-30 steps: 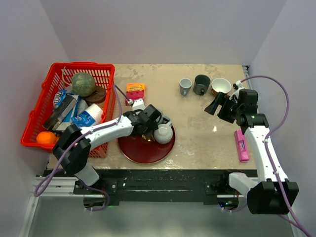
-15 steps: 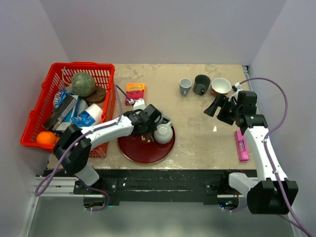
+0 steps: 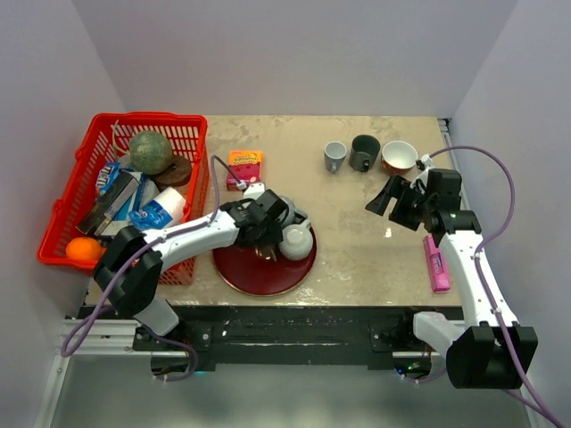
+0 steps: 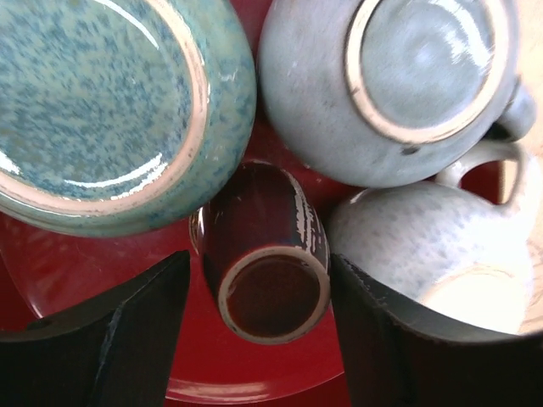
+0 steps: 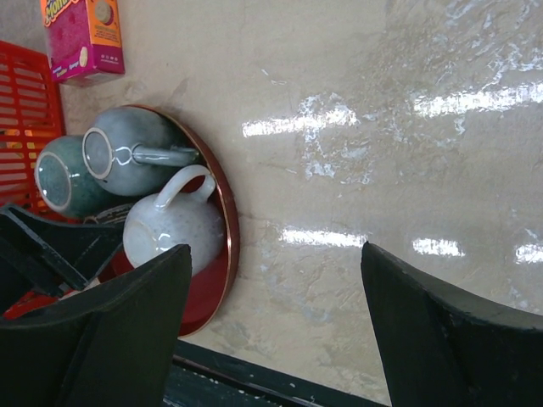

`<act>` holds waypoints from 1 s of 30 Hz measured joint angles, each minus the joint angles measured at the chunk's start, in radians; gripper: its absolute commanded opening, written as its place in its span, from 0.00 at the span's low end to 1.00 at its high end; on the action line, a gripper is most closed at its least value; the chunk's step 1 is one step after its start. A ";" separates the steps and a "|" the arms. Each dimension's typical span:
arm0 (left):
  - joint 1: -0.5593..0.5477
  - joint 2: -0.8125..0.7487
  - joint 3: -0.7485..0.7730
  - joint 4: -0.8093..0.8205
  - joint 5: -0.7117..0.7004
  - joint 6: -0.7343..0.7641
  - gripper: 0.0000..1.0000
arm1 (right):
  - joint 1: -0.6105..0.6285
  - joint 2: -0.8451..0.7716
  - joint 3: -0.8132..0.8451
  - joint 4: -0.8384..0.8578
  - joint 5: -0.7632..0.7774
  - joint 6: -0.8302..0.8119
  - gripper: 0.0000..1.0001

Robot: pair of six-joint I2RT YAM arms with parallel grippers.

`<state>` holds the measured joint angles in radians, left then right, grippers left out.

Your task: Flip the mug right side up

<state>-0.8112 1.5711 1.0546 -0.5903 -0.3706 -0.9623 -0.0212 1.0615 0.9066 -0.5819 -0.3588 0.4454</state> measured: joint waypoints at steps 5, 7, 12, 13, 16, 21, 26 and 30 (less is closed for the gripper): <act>0.000 0.052 0.018 -0.051 0.026 0.024 0.75 | 0.000 -0.013 -0.027 0.007 -0.004 0.007 0.84; 0.000 0.070 0.022 -0.058 0.031 0.031 0.68 | 0.000 -0.019 -0.033 0.006 -0.004 0.009 0.84; 0.000 0.076 0.026 -0.072 0.034 0.047 0.45 | 0.000 -0.037 -0.040 0.008 -0.004 0.011 0.84; 0.000 0.076 0.026 -0.076 0.034 0.047 0.42 | 0.000 -0.040 -0.042 0.008 -0.004 0.011 0.84; 0.000 0.074 0.026 -0.086 0.034 0.049 0.30 | 0.000 -0.043 -0.043 0.008 -0.004 0.011 0.84; 0.000 0.031 0.027 -0.121 0.034 0.048 0.27 | 0.000 -0.043 -0.043 0.008 -0.021 0.014 0.85; 0.000 -0.078 0.035 -0.159 0.035 0.043 0.27 | 0.003 -0.046 -0.043 0.014 -0.072 0.020 0.86; 0.000 -0.198 0.051 -0.158 0.055 0.039 0.27 | 0.042 -0.077 -0.052 0.050 -0.131 0.052 0.87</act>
<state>-0.8108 1.3727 1.1061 -0.7479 -0.3157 -0.9230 0.0204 0.9848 0.8547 -0.5316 -0.4896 0.4973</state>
